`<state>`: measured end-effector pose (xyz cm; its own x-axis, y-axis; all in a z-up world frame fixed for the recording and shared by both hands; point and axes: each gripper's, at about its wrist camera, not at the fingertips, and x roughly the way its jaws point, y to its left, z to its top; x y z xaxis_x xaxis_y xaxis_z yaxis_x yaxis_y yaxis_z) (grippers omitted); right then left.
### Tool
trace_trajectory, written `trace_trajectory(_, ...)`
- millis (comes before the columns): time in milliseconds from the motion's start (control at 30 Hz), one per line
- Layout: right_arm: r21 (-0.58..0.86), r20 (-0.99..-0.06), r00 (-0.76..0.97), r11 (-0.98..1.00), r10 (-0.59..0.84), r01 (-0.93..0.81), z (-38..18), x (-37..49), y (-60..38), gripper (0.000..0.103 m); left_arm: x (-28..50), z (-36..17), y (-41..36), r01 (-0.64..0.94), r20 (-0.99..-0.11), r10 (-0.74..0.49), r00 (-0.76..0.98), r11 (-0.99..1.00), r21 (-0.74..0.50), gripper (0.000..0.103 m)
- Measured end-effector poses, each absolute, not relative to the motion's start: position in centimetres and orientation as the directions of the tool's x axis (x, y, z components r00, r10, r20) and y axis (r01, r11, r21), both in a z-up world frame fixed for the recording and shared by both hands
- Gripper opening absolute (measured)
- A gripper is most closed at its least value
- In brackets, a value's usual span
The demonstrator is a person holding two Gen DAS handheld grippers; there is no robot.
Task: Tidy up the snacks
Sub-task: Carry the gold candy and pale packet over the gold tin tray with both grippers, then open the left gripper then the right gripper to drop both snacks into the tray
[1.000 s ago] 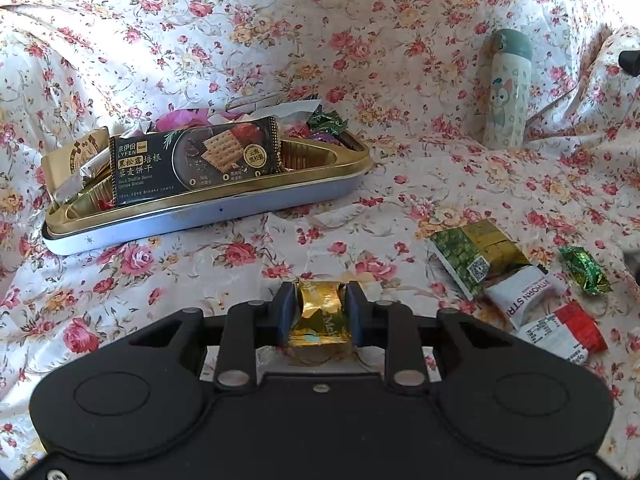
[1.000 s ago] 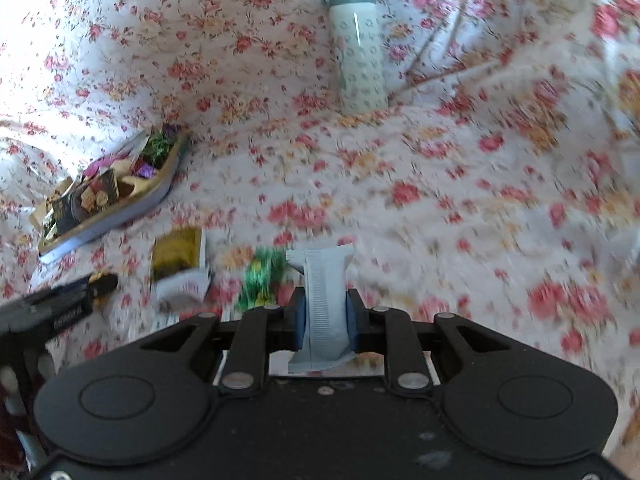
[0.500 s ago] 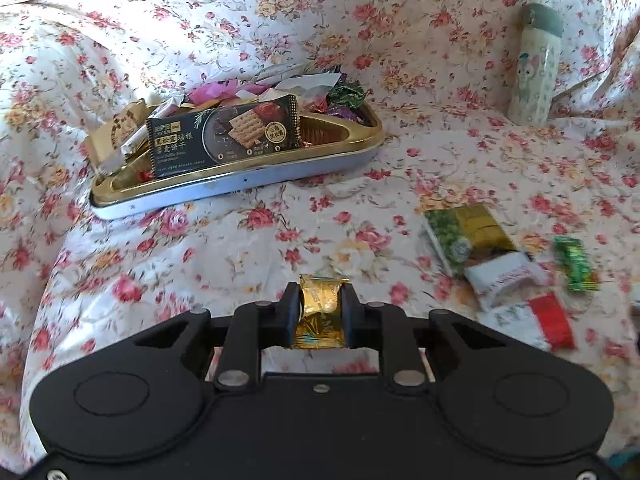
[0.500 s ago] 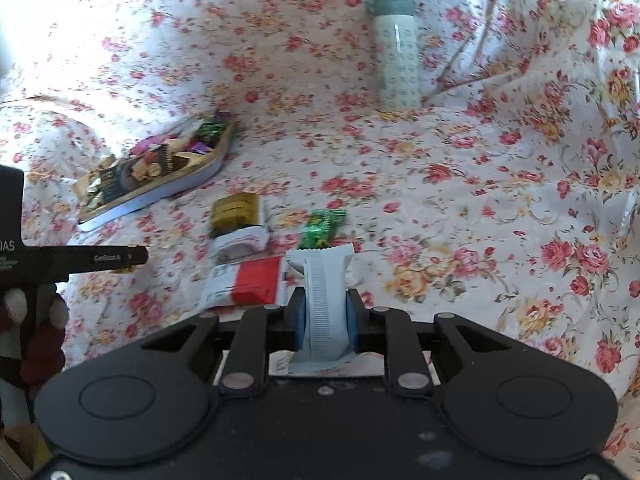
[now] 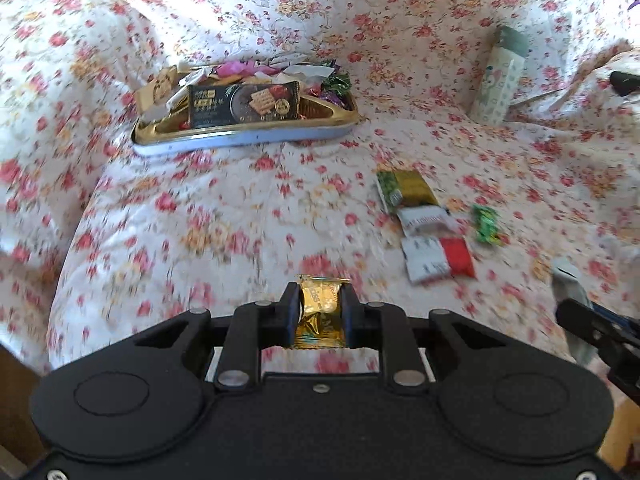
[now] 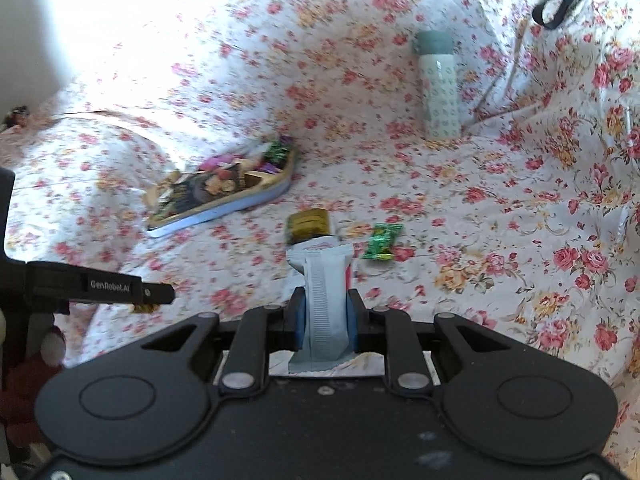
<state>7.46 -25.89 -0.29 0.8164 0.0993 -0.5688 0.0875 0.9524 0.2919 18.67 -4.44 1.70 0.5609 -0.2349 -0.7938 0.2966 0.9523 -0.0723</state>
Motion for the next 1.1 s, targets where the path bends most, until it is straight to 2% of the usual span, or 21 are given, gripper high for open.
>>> trace_trajectory(300, 0.329, -0.585, 0.79, 0.944, 0.186, 0.021, 0.5, 3.2, -25.2, 0.022, 12.5, 1.9, -1.3, 0.289, -0.811, -0.277, 0.515, 0.947, -0.14, 0.028)
trace_trajectory(600, 0.344, -0.672, 0.706, 0.939, 0.225, 0.029, -1.1, 0.4, -25.1, 0.022, 8.6, -0.5, 0.4, 0.246, -0.857, -0.192, 0.478, 0.966, -0.079, 0.028)
trace_trajectory(800, 0.346, -0.709, 0.668, 0.937, 0.226, 0.051, -2.3, -0.3, -24.5, 0.022, 8.2, -1.4, 0.7, 0.213, -0.865, -0.163, 0.474, 0.975, -0.066, 0.028)
trace_trajectory(1033, 0.352, -0.712, 0.665, 0.934, 0.224, 0.063, -2.6, 0.3, -24.2, 0.023, 9.2, -1.5, 0.0, 0.213, -0.857, -0.152, 0.493, 0.976, -0.051, 0.03)
trace_trajectory(1100, 0.352, -0.709, 0.669, 0.934, 0.223, 0.06, -2.5, 0.6, -24.2, 0.023, 9.3, -1.6, -0.1, 0.218, -0.856, -0.155, 0.494, 0.975, -0.051, 0.033)
